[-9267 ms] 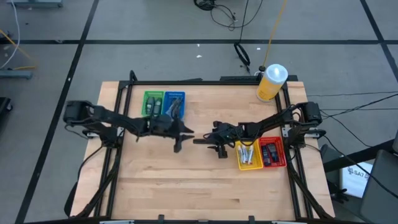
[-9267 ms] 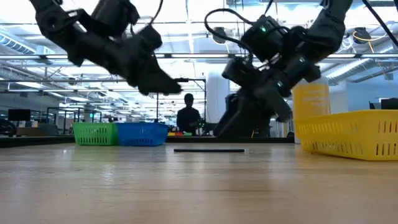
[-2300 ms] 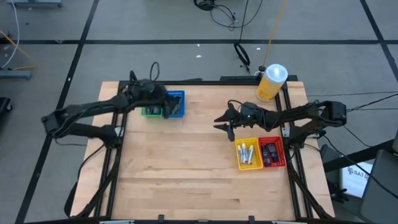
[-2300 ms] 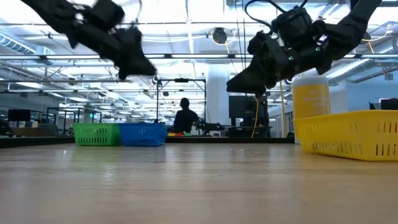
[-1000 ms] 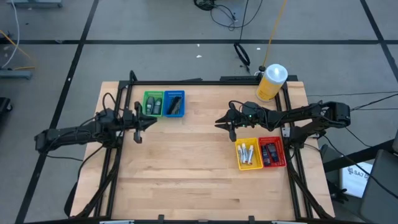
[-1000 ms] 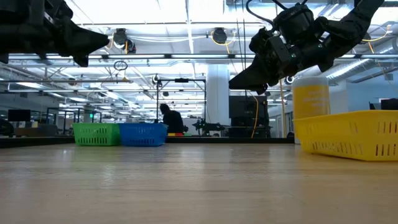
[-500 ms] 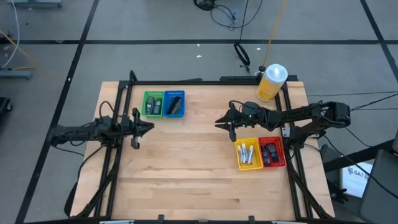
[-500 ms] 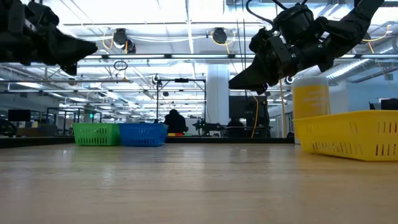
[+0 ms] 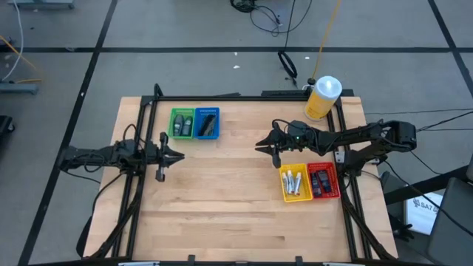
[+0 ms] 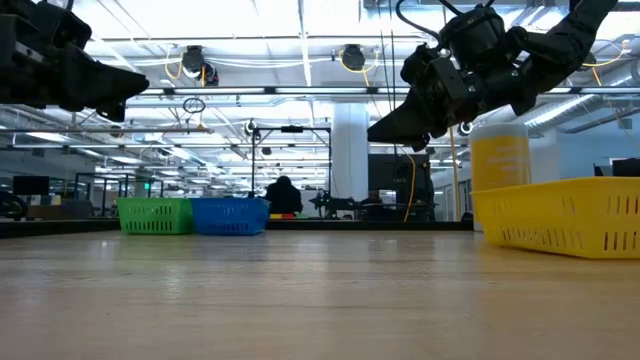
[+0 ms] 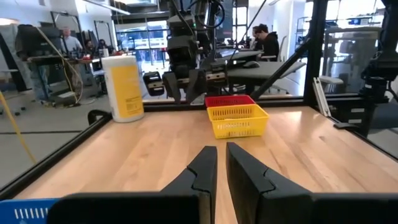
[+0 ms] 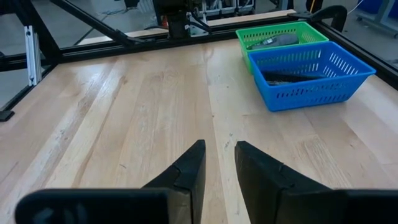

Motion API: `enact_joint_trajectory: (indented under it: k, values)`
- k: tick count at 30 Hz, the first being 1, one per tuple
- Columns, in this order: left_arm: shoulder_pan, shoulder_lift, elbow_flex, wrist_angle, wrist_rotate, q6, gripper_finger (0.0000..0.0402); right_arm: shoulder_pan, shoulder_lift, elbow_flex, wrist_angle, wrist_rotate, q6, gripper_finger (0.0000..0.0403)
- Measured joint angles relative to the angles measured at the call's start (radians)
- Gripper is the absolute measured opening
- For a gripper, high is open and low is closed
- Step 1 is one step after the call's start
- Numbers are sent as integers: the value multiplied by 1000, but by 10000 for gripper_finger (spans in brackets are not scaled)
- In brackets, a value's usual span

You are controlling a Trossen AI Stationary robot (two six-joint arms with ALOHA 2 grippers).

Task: Pick & Place Travel size toiletries
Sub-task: Return to Home Position

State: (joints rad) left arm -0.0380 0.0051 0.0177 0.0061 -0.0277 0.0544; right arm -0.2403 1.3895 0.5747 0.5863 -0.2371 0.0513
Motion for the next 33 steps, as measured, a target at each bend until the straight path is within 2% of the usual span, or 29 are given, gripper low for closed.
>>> enact_joint_trajectory:
  k: [29, 31, 33]
  values:
    - [0, 8, -4, 41, -1, -10, 37, 0, 0, 0, -5, 0, 0, 79]
    - [0, 8, -4, 41, -1, -10, 37, 0, -35, -8, -37, 2, 15, 80]
    - [0, 8, -4, 41, -2, -10, 37, 7, -99, -27, -58, 2, 96, 80]
